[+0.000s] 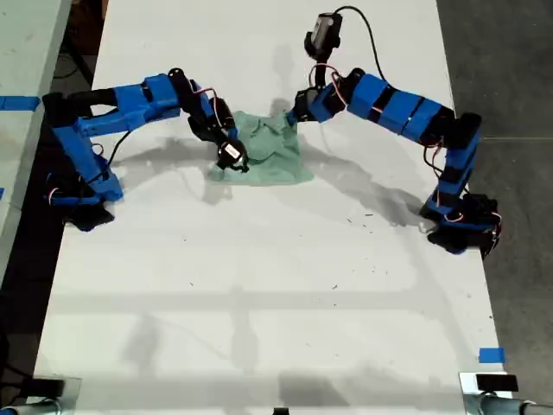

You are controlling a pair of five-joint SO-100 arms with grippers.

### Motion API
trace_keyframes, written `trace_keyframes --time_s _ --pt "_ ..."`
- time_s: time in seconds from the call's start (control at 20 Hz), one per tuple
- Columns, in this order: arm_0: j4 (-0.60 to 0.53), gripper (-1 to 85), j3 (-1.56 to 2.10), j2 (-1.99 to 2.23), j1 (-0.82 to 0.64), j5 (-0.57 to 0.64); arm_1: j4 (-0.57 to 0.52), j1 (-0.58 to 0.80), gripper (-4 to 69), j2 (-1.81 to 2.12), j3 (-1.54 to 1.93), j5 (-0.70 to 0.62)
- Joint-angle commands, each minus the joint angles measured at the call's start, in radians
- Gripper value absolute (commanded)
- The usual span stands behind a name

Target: Fold t shirt

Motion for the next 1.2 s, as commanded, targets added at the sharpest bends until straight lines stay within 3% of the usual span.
trace_keyframes --time_s 0.0,0.05,0.1,0.2,0.3,0.5,0.8,1.0,1.15 --pt "-0.011 0.4 -0.075 -0.046 -0.06 0.057 -0.083 0.043 1.1 -0.046 -0.032 -0.058" --pt "-0.011 15.3 -0.091 -0.066 -0.074 0.078 -0.086 0.052 2.5 -0.075 -0.044 -0.069" --pt "0.0 27.8 -0.101 -0.078 -0.091 0.095 -0.086 0.06 14.7 -0.095 -0.052 -0.086" --pt "0.014 35.8 -0.114 -0.087 -0.12 0.138 -0.069 0.072 30.6 -0.1 -0.055 -0.098" --pt "0.037 35.0 -0.123 -0.049 -0.129 0.153 -0.011 0.075 36.0 -0.08 -0.081 -0.112" --pt "0.15 28.9 -0.129 0.189 -0.124 0.091 0.184 0.077 35.7 0.124 -0.084 -0.057" --pt "0.325 20.9 0.057 0.746 -0.046 -0.155 0.64 0.021 29.8 0.641 0.049 0.14" --pt "0.288 15.0 0.42 1.1 0.313 -0.509 0.669 -0.181 16.3 1.252 0.577 0.339" --pt "0.189 5.6 0.678 1.27 0.491 -0.637 0.66 -0.367 9.1 1.578 0.953 0.517"
